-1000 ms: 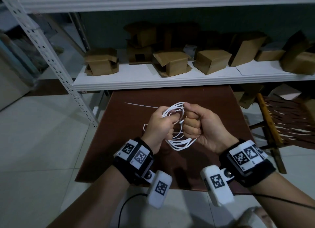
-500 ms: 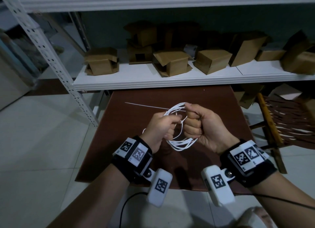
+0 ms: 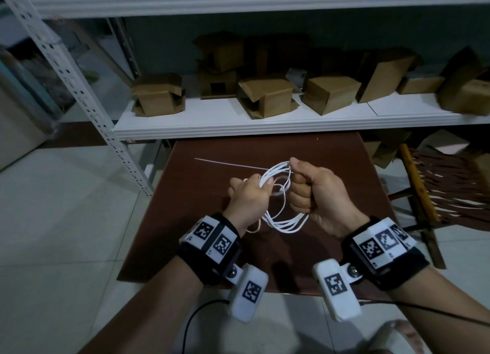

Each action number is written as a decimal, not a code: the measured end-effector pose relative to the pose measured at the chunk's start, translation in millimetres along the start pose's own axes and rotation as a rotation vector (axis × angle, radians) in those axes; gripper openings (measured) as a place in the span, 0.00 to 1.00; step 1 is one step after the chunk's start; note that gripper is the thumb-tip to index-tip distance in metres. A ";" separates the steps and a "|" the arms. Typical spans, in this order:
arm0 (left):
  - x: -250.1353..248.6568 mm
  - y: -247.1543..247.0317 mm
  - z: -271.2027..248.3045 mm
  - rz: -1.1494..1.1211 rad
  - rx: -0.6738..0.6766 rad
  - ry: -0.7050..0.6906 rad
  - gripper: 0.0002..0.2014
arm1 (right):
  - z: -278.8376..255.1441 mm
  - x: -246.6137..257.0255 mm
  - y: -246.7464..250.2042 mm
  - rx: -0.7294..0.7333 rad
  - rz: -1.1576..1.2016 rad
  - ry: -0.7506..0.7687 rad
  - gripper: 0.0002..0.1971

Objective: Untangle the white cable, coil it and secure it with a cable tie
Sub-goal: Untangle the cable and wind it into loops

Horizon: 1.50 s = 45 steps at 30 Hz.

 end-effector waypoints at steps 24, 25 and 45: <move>-22.1 -6.5 -10.1 -0.958 0.073 -0.122 0.17 | -3.8 14.8 2.4 -0.037 0.052 0.082 0.24; -23.2 -5.8 -10.4 -1.000 0.099 -0.082 0.18 | -3.6 14.5 1.9 -0.032 0.060 0.082 0.24; -22.4 1.9 -12.8 -1.333 0.251 0.119 0.21 | -6.1 19.6 -1.7 0.088 0.096 -0.010 0.27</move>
Point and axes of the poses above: each hand's wrist, its own z-axis towards the middle knuckle, its own y-axis out of the back of the hand, x = y × z, the point moved 4 cm from there along z, towards the middle knuckle, and after that the axes turned 10 degrees about -y, right-handed, at the moved point
